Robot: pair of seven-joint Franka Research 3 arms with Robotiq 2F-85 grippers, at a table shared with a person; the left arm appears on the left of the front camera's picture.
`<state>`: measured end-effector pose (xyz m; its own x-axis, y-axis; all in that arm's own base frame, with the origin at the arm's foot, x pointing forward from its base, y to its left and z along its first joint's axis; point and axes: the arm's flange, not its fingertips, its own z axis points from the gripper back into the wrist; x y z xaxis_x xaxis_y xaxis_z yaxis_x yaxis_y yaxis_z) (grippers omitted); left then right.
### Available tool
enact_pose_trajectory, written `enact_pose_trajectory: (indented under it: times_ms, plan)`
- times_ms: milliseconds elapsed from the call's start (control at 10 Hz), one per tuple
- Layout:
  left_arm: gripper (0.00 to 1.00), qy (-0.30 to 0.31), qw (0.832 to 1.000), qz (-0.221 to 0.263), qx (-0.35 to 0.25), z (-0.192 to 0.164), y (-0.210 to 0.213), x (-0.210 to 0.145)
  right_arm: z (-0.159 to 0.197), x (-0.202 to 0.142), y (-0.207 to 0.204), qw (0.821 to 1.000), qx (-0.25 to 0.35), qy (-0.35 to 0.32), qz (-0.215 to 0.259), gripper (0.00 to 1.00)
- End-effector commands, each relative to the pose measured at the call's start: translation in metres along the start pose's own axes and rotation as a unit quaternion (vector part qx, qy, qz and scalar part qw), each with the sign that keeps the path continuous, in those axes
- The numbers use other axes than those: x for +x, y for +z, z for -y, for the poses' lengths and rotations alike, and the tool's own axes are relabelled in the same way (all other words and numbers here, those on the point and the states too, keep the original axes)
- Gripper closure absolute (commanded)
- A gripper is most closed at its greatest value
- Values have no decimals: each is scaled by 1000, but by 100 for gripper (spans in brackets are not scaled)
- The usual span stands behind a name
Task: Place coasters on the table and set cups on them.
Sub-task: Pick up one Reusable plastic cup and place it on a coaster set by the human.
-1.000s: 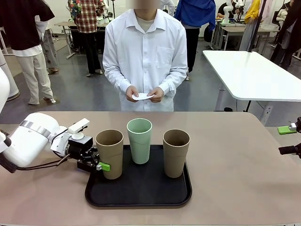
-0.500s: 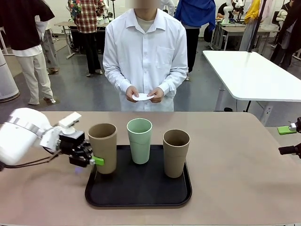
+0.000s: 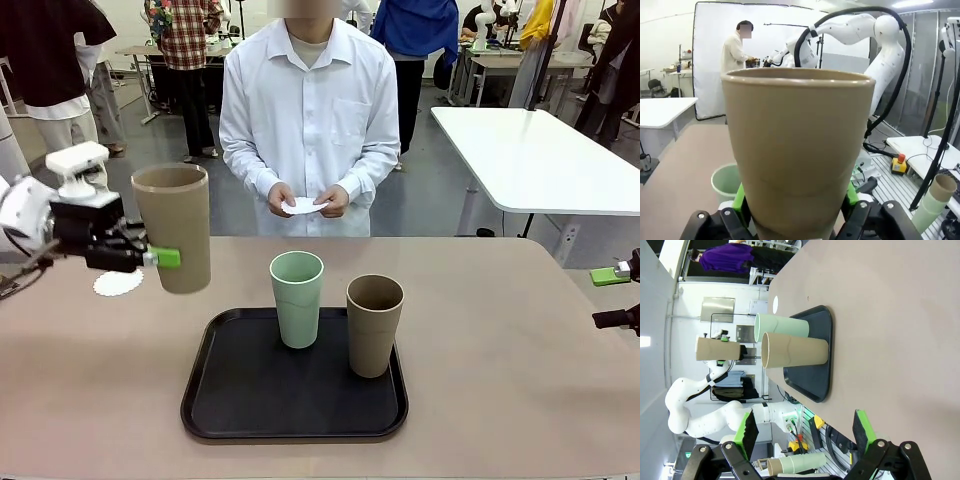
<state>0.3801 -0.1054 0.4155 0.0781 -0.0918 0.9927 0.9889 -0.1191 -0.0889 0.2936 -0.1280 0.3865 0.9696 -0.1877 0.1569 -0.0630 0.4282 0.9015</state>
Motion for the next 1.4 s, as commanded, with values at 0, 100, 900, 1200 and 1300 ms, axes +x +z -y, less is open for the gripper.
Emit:
enact_pose_trajectory:
  times_ms: [0,100,900,1200,1300]
  plan:
    - [100,0,1000,18,16,12,-4,28,0,1,0,1000,7,1,3,0]
    - [100,-3,1000,22,23,13,-2,37,0,1,0,1000,7,1,3,0]
    - [16,-4,998,43,39,-50,59,10,0,1,0,1000,7,1,3,0]
    - [16,-4,986,75,151,-104,153,1,0,1,0,1000,7,1,3,0]
    - [16,3,979,82,184,-114,180,-2,0,1,0,1000,7,1,3,0]
